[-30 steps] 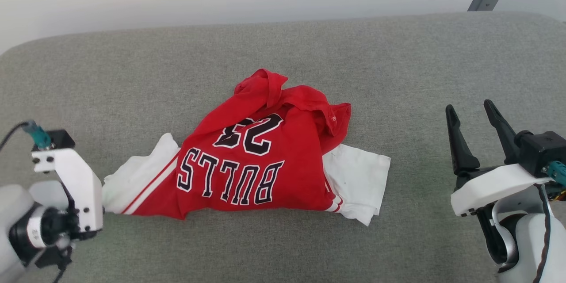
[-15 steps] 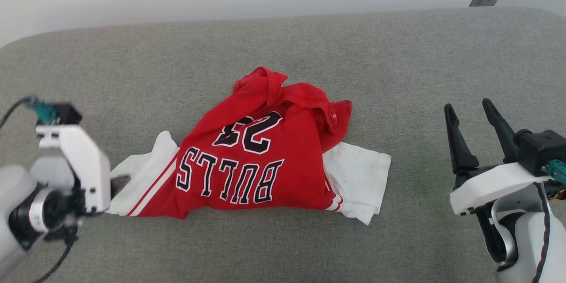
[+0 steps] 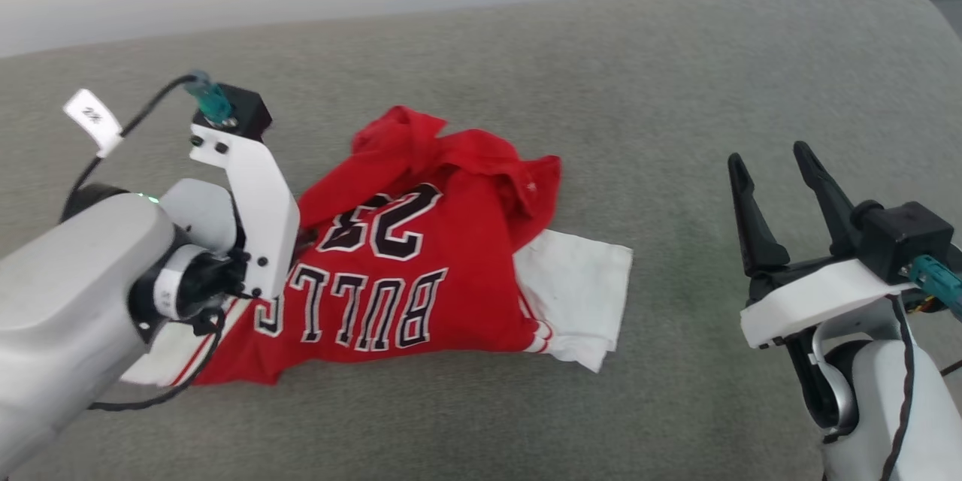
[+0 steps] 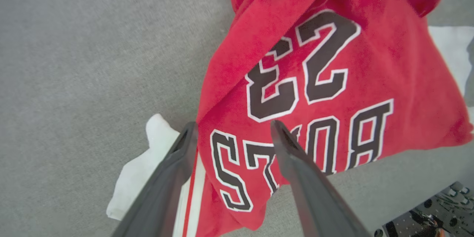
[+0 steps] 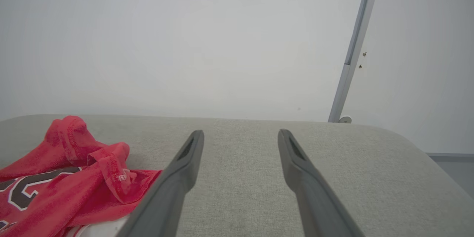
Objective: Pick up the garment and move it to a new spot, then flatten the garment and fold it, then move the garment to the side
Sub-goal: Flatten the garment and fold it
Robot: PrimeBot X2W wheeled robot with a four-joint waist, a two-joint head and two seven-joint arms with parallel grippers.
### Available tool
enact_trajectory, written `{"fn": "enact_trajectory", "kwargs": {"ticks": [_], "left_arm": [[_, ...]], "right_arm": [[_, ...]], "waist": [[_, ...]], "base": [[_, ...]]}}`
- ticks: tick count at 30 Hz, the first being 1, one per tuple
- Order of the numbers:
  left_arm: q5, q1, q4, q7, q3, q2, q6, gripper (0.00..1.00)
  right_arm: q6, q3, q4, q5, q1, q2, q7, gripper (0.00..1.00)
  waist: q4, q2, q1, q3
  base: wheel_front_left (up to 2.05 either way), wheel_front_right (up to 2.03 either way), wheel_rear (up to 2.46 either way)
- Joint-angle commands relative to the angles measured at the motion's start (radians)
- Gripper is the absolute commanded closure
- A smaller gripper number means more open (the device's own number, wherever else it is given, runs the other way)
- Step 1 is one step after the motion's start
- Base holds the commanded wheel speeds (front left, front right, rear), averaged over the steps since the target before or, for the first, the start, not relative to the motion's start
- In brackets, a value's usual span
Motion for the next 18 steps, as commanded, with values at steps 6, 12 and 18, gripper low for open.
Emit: {"fn": "enact_trajectory", "kwargs": {"ticks": [6,12,18], "left_arm": [[0.036,-0.013,0.085,0.083,-0.041,-0.053,-0.027,0.00],[0.063,0.017,0.169,0.099,-0.056,-0.084,-0.064,0.00],[0.036,0.016,0.246,0.084,-0.043,-0.115,-0.123,1.00]], "right_arm": [[0.000,0.015,0.005,0.007,-0.021,0.014,-0.023,0.00],[0.000,0.019,0.020,0.011,-0.024,0.018,-0.034,0.00],[0.000,0.018,0.030,0.007,-0.029,0.021,-0.042,0.00]], "waist": [[-0.074,0.0000,0.0000,0.043],[-0.102,0.0000,0.0000,0.066],[-0.109,0.0000,0.0000,0.071]], "base": [[0.00,0.00,0.00],[0.00,0.00,0.00],[0.00,0.00,0.00]]}}
